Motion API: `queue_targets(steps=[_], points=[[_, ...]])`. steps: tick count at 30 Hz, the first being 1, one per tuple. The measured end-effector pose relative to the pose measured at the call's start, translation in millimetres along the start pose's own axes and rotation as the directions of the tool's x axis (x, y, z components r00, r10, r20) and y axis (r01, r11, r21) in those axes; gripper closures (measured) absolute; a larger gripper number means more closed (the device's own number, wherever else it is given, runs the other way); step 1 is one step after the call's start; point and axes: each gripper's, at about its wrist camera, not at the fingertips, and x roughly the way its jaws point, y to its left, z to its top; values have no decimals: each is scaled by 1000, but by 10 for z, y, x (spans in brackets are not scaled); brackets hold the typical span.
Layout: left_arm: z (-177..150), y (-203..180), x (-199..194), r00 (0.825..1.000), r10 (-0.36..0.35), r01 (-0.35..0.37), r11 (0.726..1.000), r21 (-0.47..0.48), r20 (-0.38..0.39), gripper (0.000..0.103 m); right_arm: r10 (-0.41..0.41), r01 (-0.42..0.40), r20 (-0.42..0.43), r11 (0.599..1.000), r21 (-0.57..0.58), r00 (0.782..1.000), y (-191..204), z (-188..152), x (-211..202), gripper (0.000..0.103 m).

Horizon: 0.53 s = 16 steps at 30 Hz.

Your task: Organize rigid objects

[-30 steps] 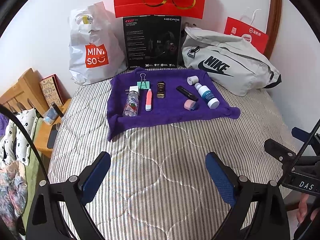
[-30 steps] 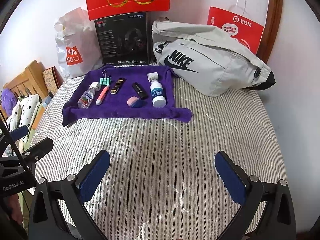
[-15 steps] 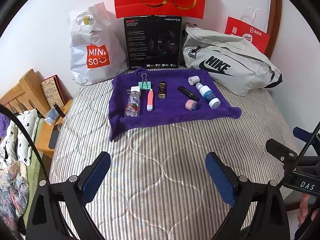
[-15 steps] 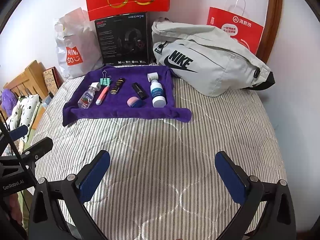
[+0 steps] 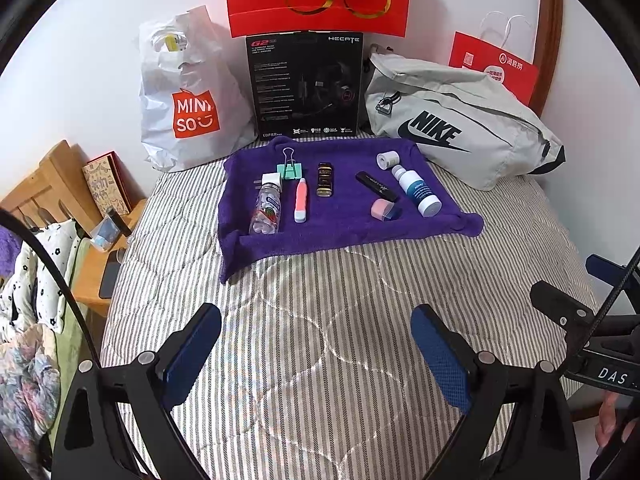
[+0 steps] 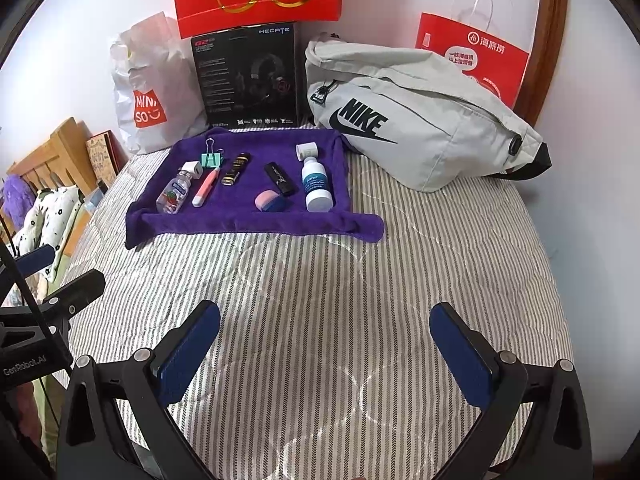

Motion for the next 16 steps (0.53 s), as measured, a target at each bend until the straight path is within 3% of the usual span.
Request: queue_targets(steps=[16], points=[[40,36,-32,1000,-8,8,1000,17,21,2,0,0,9,1000,10,1000,-46,16,-43,0]])
